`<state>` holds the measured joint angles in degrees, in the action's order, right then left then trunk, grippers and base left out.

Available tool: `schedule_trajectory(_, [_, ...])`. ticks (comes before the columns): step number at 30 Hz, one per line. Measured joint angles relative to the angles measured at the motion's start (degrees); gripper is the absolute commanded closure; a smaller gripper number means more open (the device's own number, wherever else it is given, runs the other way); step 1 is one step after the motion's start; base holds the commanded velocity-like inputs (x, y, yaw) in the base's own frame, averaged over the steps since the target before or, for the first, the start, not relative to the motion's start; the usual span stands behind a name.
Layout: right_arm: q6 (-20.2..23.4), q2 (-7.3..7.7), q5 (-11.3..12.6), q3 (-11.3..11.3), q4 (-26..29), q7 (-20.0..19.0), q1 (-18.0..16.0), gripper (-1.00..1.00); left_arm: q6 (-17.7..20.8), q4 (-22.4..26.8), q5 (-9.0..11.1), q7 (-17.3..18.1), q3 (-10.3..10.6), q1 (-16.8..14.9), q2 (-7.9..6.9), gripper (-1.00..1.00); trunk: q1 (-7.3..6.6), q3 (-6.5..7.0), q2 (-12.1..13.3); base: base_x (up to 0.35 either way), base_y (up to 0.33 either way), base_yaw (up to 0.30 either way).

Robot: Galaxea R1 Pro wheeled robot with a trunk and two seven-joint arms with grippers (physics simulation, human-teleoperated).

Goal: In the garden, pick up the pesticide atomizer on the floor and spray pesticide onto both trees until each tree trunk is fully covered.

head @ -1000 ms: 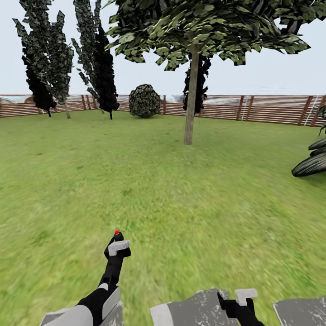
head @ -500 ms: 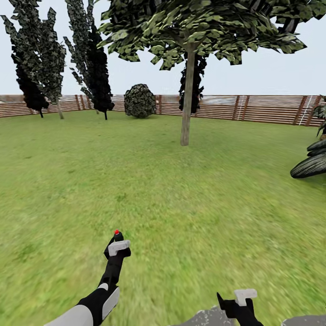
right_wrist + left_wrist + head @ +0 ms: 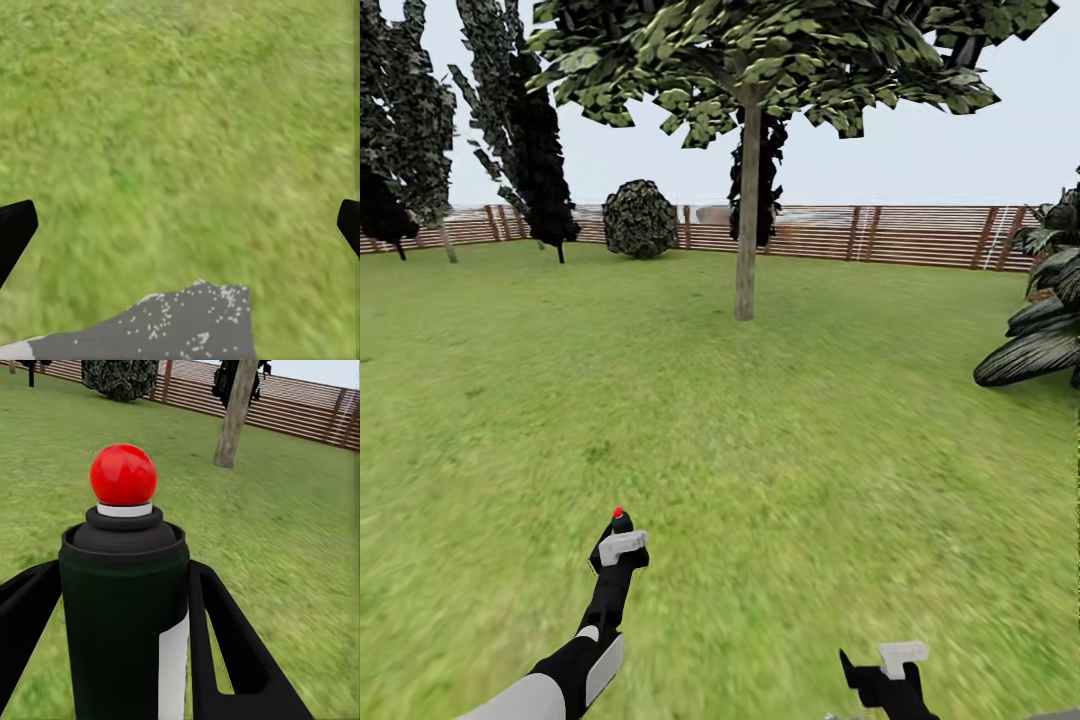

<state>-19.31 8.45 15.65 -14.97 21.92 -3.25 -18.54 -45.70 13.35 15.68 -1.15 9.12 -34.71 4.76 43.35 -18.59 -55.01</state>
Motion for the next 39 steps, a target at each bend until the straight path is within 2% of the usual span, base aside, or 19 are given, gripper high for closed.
schedule_trajectory(8, [-0.03,-0.08,-0.08,-0.13,-1.61,0.00,-0.01,-1.00,2.51,0.00,-0.01,-0.01,0.01,0.00,-0.02,1.00,0.00,0.00,0.00,0.350,0.000,-0.182])
schedule_trajectory(16, [-0.03,-0.11,-0.09,-0.11,-1.71,0.00,-0.01,-1.00,2.99,0.00,-0.01,0.01,0.00,0.00,-0.02,1.00,0.00,0.00,0.00,0.350,0.000,-0.146])
schedule_trajectory(39, [-0.03,-0.80,-0.10,-0.06,-1.91,0.00,0.00,-1.00,3.08,0.00,-0.01,0.01,0.00,0.00,-0.02,1.00,0.00,0.00,0.00,0.350,0.000,-0.008])
